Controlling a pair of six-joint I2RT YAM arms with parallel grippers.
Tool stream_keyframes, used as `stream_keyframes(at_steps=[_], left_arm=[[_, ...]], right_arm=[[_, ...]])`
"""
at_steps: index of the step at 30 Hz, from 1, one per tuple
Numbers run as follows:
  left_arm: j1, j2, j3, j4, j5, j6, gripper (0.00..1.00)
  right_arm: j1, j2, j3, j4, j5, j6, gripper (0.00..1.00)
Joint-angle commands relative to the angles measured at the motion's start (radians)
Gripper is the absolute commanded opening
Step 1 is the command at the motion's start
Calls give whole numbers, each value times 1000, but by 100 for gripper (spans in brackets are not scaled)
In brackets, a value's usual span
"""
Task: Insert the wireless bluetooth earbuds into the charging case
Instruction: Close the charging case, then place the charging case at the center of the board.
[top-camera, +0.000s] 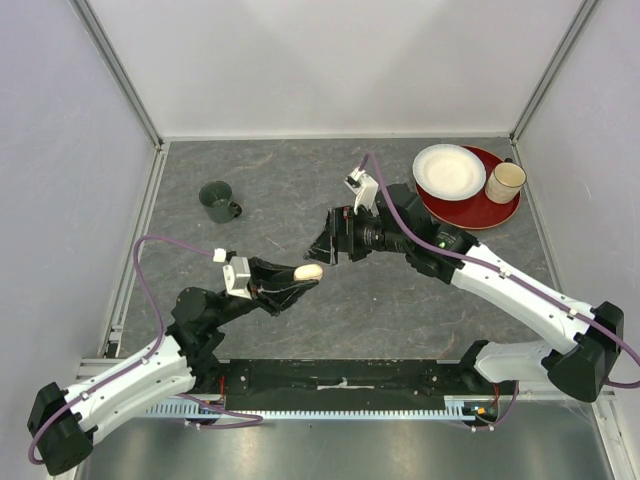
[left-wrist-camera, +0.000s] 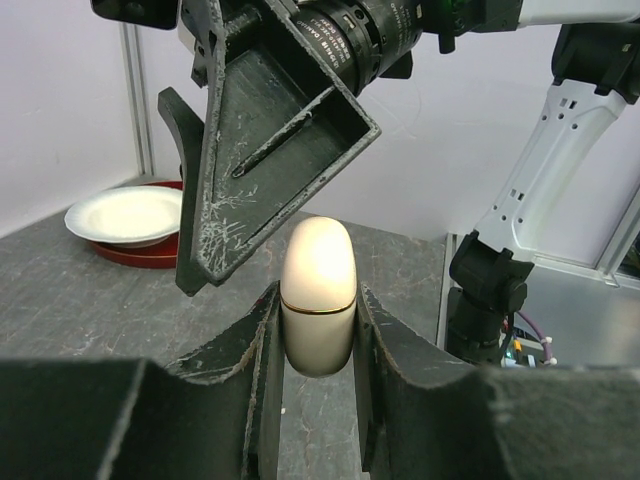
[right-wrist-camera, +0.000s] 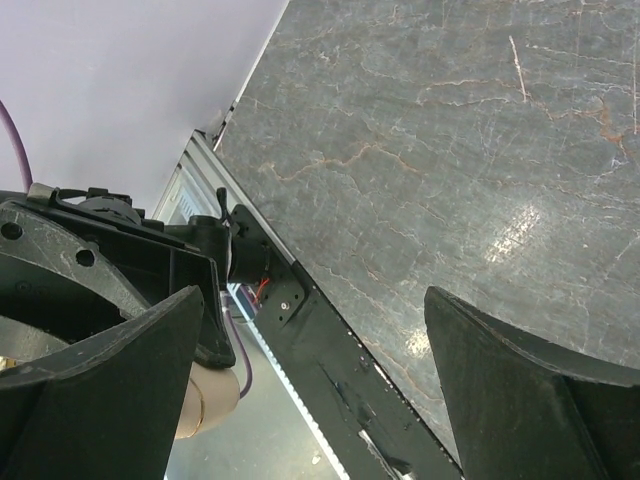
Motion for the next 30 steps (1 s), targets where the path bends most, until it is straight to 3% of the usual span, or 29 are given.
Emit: stream_keyframes(at_steps=[1, 6, 11, 15, 17, 23, 30], left_arm=[[-1, 7, 40, 61, -22, -8, 2], [-1, 18, 54, 32, -38, -29, 2], [1, 46, 98, -63, -78, -88, 2], [-1, 86, 193, -328, -199, -157, 2], [1, 128, 220, -376, -202, -180, 2], [2, 300, 287, -439, -194, -327, 2], [4, 571, 393, -426, -78, -465, 2]], right_arm=[[7, -32, -7, 1, -8, -21, 98], [16, -49, 2, -19, 16, -41, 98], [16, -120, -30, -70, 353, 35, 98], [16, -190, -78, -130, 580, 140, 98], [13, -207, -92, -157, 645, 169, 98], [8, -248, -95, -223, 717, 193, 98], [7, -305, -106, -254, 785, 216, 98]])
